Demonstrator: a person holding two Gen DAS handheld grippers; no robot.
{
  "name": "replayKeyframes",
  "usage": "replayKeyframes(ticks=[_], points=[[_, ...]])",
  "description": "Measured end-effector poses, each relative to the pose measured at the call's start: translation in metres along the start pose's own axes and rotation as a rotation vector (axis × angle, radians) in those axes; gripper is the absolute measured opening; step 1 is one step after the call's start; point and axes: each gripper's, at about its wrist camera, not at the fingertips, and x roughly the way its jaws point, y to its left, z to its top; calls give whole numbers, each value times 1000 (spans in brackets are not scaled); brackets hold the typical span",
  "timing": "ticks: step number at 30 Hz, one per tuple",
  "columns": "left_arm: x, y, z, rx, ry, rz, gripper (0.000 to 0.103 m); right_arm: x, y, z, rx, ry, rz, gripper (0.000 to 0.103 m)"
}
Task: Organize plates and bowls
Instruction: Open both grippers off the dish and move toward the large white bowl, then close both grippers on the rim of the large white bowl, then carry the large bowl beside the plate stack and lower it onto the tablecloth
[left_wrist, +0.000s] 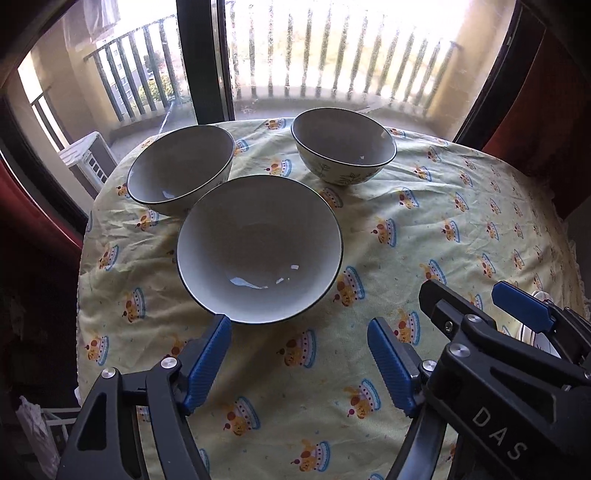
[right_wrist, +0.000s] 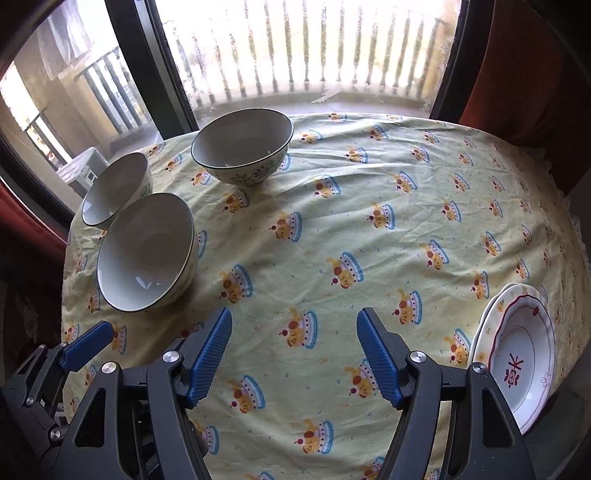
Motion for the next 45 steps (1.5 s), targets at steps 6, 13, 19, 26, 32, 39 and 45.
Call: replayKeyframes(ticks=[6,13,19,26,32,39,45], points=[[14,25,22,-20,-31,52,73,13,28,26,-31,-27,18,73],[36,51,36,-77,-13,96,66,38,57,47,-55,-19,51,70],[58,65,39,-106,29,107,49,63,69,53,-60,12,72,52],[74,68,40,-120,56,104,28,82,75,56,-63,46,82,29],[76,69,41,-118,51,119,24,90,76,56,-67,55,85,17],[74,66,39,-118,75,109,24,86,75,53,-70,61,81,16],[64,52,31,-87,70,94,24,75,66,45,-54,59,64,16]])
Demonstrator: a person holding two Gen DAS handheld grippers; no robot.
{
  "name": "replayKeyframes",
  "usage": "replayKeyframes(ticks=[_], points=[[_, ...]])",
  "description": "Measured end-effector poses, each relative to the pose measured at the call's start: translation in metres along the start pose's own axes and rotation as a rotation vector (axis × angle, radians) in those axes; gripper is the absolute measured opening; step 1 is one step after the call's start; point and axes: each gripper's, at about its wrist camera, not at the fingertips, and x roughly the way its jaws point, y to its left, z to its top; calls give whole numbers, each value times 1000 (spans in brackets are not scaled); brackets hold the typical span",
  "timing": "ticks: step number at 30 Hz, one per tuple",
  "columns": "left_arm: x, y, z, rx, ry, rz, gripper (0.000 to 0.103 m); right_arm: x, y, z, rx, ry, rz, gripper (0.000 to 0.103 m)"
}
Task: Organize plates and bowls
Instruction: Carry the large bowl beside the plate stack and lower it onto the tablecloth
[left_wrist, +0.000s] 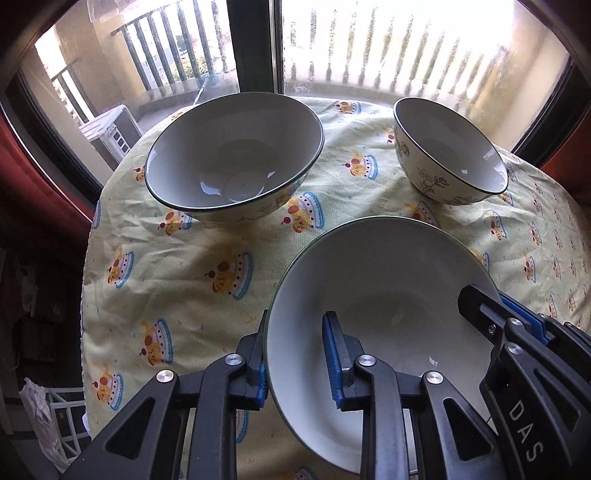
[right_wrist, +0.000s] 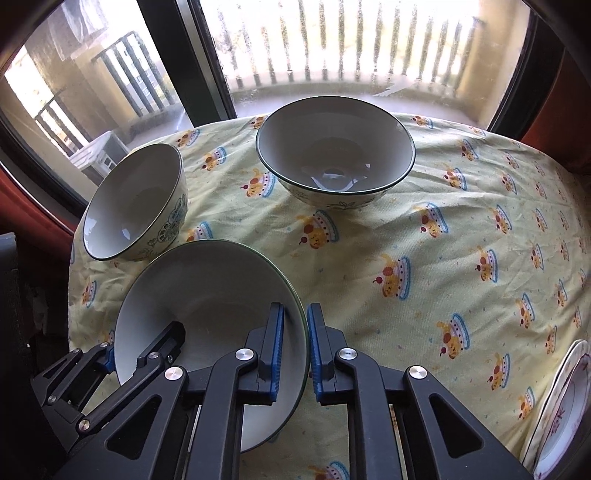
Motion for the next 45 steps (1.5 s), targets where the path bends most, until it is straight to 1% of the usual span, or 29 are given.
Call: replayKeyframes(ticks=[15,20,26,39,45], points=[[-32,-41,-42,75,-17,-18,24,-38,-40,-46,58,-18,-27,16],[-40,-64,-58,95,-14,-27,24,-50,-62,-62,84,-14,-31,16],[-46,-96,-77,119,-5,-44,24,-66,-92,-82,96,-27,-56,16],[-55,-155,-110,117,4,-63,24,-86,-160,-114,120,-33,-70,16],[-53,-175,-125,94,-17,-57,24,-87,-181,-125,101,-42,-69,16]])
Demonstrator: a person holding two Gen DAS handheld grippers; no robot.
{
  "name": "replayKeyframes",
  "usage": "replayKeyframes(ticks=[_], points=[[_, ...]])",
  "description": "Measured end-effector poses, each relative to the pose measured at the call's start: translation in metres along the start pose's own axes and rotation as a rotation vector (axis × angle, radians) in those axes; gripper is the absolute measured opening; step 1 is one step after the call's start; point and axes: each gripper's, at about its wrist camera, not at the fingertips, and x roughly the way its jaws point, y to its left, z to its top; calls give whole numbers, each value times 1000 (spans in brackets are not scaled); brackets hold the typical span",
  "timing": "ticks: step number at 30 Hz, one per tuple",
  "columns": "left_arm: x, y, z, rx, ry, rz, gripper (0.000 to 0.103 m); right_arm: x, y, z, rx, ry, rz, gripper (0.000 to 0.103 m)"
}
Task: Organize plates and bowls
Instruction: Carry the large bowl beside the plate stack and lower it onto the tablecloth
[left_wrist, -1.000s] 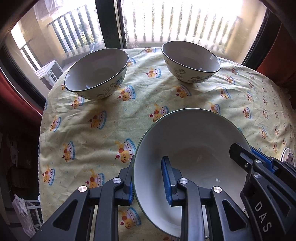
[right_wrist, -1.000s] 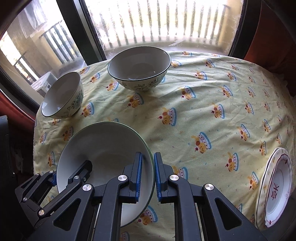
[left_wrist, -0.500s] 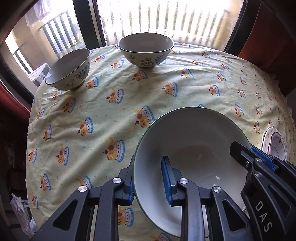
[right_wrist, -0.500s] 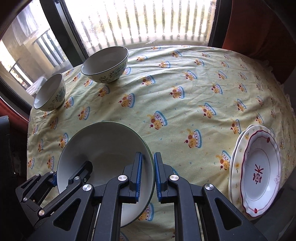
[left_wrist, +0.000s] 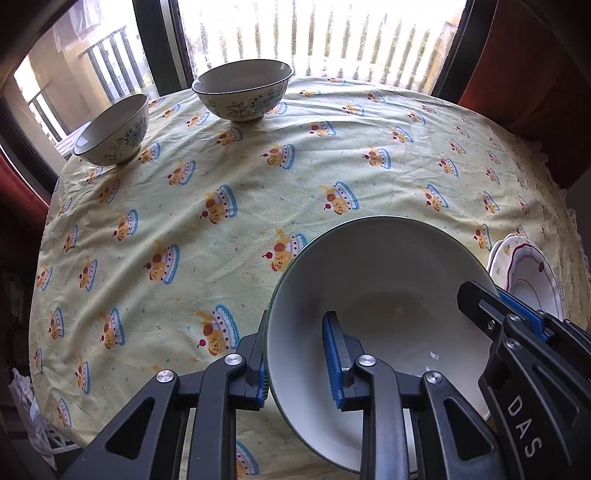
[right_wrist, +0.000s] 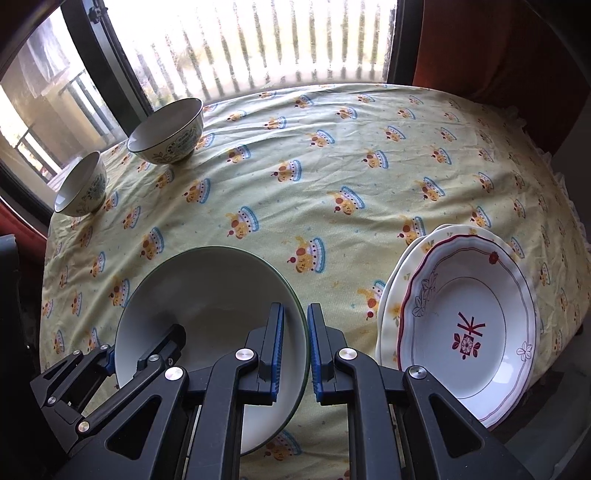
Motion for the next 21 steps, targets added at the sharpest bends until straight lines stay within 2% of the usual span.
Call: replayKeyframes(ticks=[4,9,15,17,18,20,21], points=[[9,-10,-10,-19,28,15,24,10,-14,-7,-11,14,12,16],[6,-15,-20,-49,6,48,24,15,-24,-16,-39,34,45,16],[7,-18,-28,-95,19,53,38,16,-28,-21,-71,49,79,17],[4,-18,-28,-111,12,59,46,15,-29,-21,-78,45,98,17],[2,-17,-28,-119,7,64,56,14,-29,-20,-84,41,103,20],[-3,-16,-30,-139,-14,60,63,11,-29,-19,-96,31,109,45],[-5,-15,-30,-145,-21,58,67,9,-30,-19,-96,19,113,67]])
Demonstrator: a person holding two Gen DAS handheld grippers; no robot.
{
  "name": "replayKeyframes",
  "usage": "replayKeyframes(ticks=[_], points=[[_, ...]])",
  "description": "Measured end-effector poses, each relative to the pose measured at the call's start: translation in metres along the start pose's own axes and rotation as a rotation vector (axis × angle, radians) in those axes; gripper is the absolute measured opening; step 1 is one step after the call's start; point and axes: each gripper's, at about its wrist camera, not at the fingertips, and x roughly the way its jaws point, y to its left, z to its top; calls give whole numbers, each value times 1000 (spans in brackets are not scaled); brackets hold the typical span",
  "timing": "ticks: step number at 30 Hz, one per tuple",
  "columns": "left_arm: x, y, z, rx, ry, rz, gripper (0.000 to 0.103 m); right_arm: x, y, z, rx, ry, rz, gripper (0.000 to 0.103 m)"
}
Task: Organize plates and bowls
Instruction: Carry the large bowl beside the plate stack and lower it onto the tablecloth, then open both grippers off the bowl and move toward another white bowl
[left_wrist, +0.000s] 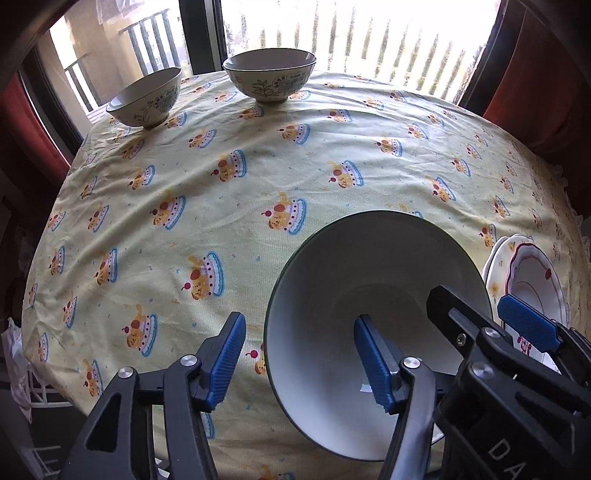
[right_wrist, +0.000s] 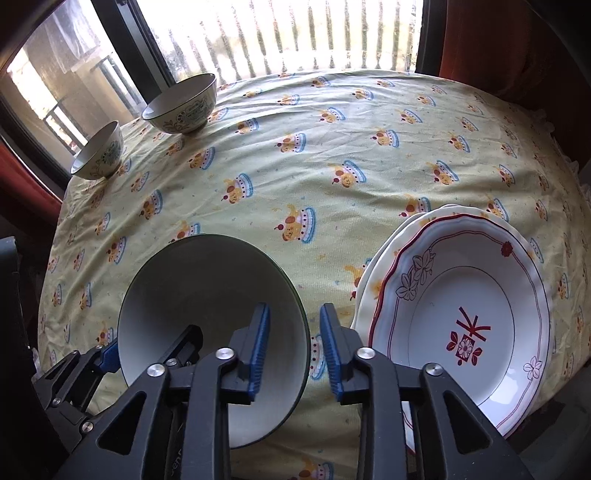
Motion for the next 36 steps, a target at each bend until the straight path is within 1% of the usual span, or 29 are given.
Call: replayKeyframes(ticks=[1,5,7,10,13,18,21,26,36], points=[[-1,1,0,-6,-4,1,73,-2,0,1,-5,-13,6,72],[-6,4,-3,-21,1,2,77,-4,4,2,-27,-14,18,73],[-9,8,-3,-28,0,1,82,-5,6,3,-35,-12,24,74],[-13,13,0,-32,-9,10,86,-6,11,4,-43,-19,30,77],[-15,22,5,-38,-17,18,87,-7,18,8,-51,-22,40,77],[-17,40,15,-51,-16,14,88,-8,36,15,-65,-42,37,77],[-16,50,21,-51,-9,7,88,-7,48,22,-61,-39,38,77],[-14,61,34,-16,15,-49,89,-5,68,30,-43,-36,28,77],[-10,94,71,48,7,-97,89,-3,108,53,16,-59,-23,77]])
